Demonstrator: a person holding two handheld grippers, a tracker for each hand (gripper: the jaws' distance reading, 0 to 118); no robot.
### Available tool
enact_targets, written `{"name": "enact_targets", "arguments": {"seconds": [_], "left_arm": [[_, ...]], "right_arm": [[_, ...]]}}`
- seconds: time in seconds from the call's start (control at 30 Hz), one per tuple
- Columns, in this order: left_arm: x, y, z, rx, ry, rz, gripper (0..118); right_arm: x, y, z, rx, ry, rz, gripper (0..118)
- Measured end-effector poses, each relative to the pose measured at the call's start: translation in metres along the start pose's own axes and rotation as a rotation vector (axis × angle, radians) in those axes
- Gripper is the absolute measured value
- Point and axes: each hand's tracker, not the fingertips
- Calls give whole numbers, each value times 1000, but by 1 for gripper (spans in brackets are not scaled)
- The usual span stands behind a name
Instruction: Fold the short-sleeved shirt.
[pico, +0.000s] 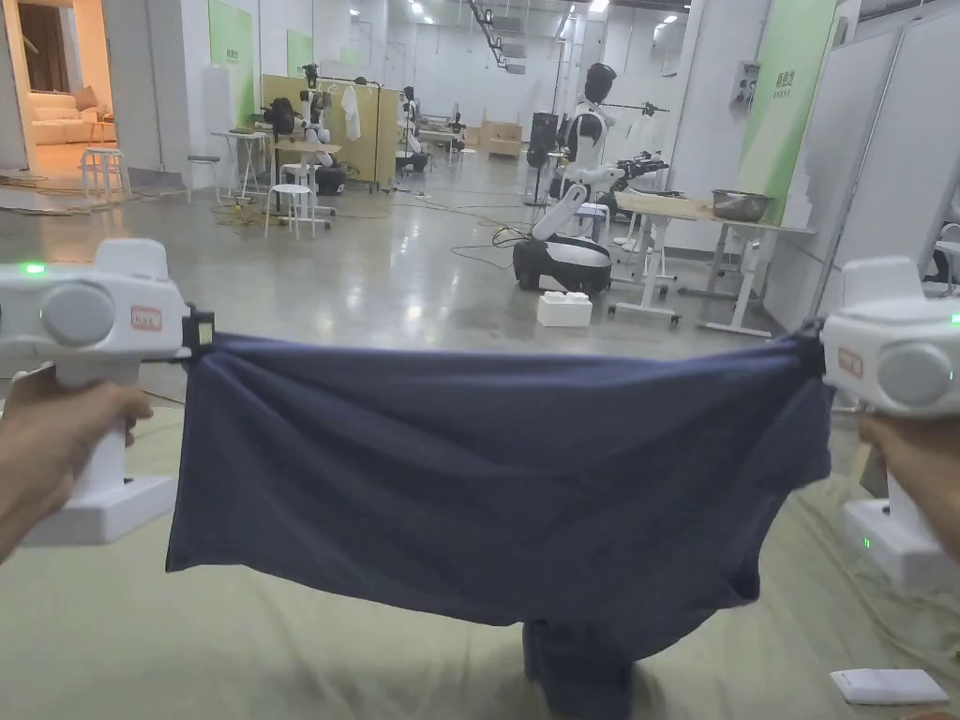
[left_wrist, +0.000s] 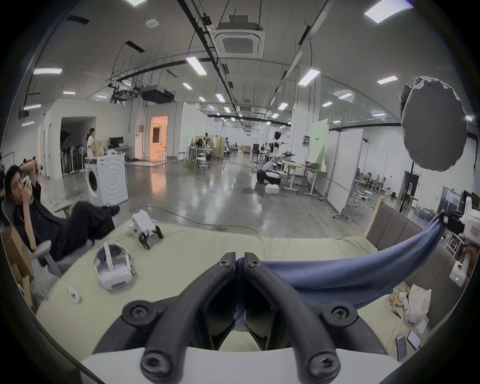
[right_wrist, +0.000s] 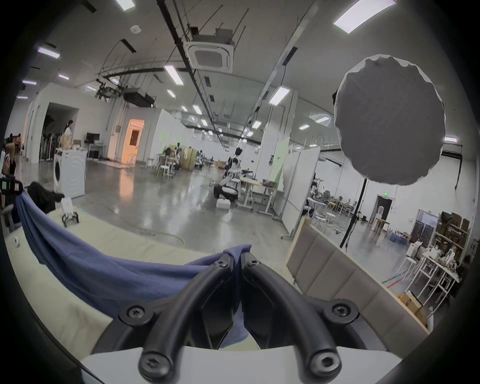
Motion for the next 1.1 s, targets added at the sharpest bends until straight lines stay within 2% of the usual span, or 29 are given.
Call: {"name": "enact_targets", "arguments": {"seconds": [0.23, 0.3, 0.57, 0.7, 0.87, 0.97, 1.07, 1.1], "left_arm": [[-2, -100, 44, -35, -29, 18, 0], [-7, -129, 66, -46, -38, 30, 0], [-15, -240, 159, -155, -51, -47, 0], [-15, -295, 194, -239, -45, -42, 0], [-27, -369, 189, -400, -24, -6, 0], [-28, -400, 177, -483, 14, -37, 1], [-38, -417, 167, -500, 31, 6, 5], [-42, -420, 164, -513, 40, 24, 14]], "right_arm": [[-28, -121, 59, -110, 24, 4, 2], [-27, -153, 66, -143, 37, 5, 2], [-35, -232, 161, -261, 79, 16, 2], [-45, -280, 192, -379, 106, 8, 2], [-59, -340, 196, -511, 130, -4, 2], [-69, -367, 194, -570, 133, -4, 3], [-74, -387, 187, -586, 132, -5, 4], [-75, -392, 185, -603, 129, -6, 7]]}}
